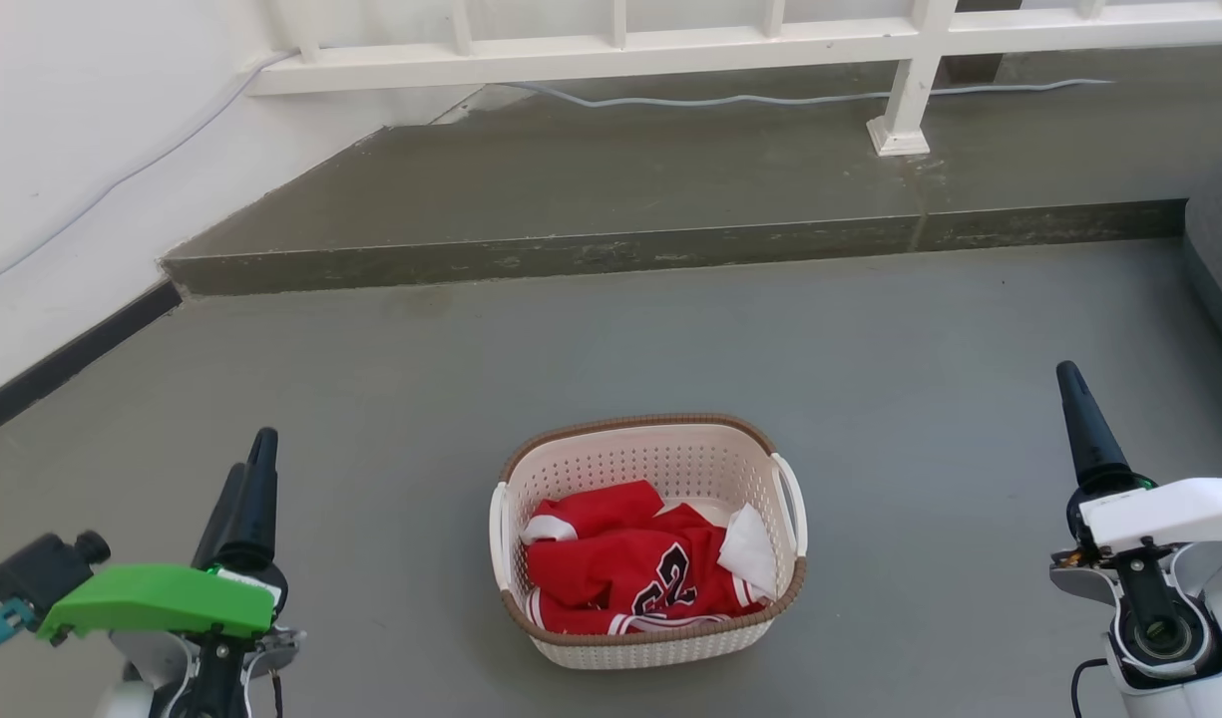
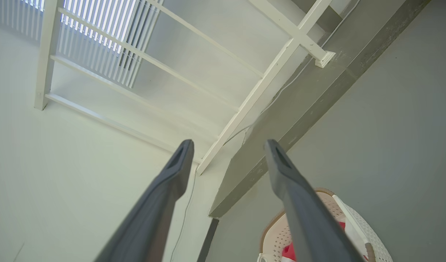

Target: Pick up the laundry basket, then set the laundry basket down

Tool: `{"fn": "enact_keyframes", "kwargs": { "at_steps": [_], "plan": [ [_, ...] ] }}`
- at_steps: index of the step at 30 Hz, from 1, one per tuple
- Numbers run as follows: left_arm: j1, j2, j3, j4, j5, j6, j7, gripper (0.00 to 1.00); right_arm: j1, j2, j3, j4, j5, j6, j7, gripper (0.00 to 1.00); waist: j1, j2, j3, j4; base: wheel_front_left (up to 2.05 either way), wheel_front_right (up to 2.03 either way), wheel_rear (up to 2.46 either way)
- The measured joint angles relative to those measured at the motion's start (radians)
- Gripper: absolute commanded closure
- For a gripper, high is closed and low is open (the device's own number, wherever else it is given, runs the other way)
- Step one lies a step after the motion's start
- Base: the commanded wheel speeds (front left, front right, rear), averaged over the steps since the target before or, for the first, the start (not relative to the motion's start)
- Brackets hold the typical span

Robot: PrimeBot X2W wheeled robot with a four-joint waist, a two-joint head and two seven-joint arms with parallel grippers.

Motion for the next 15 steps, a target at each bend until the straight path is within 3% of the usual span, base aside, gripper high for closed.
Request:
{"fn": "enact_keyframes", "kwargs": {
  "at_steps": [15],
  "plan": [
    [-0.02, 0.012, -0.056, -0.078, 0.278, 0.063, -0.043, 0.0, -0.016, -0.022, 0.078, -0.043, -0.245, -0.05, -0.044, 0.0, 0.0, 0.0, 0.002, 0.002, 0.0, 0.0, 0.0]
  ]
}}
